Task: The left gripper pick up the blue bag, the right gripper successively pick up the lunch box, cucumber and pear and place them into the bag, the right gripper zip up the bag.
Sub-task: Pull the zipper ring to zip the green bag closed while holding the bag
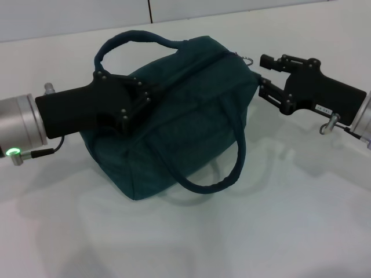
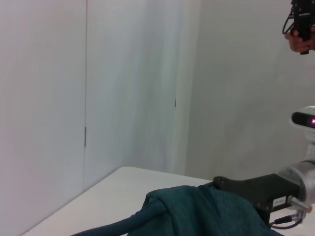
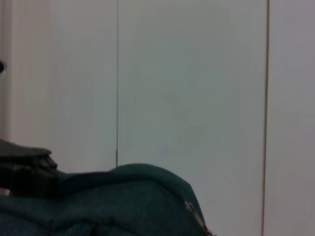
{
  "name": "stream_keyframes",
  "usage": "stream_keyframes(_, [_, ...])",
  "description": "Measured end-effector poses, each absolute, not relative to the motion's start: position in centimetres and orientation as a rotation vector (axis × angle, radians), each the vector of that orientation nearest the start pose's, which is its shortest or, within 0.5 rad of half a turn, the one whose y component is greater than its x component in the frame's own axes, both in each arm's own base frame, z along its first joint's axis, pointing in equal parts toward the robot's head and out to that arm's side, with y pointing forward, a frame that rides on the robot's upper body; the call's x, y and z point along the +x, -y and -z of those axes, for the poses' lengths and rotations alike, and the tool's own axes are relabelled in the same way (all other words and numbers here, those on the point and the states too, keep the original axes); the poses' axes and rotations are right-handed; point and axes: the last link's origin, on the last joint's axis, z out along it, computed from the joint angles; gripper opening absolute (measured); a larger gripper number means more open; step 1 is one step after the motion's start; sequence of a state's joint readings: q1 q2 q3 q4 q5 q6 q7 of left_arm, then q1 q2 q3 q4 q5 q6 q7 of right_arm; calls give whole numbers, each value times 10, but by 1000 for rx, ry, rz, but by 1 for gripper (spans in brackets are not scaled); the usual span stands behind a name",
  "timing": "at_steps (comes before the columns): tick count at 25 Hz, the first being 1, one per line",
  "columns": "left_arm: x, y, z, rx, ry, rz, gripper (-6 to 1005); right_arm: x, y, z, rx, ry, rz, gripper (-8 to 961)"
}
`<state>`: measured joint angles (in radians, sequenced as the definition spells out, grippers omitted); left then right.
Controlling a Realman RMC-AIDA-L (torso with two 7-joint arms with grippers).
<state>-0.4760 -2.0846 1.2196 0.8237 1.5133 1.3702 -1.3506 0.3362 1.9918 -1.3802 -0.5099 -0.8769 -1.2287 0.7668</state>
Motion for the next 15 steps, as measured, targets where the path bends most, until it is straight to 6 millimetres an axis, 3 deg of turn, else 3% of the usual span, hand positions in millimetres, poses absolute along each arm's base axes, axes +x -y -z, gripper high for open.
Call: stream_keyframes(15, [-189,-340,23,-2738,297,884,40,265,-346,-1,-2282,-192,-761,378])
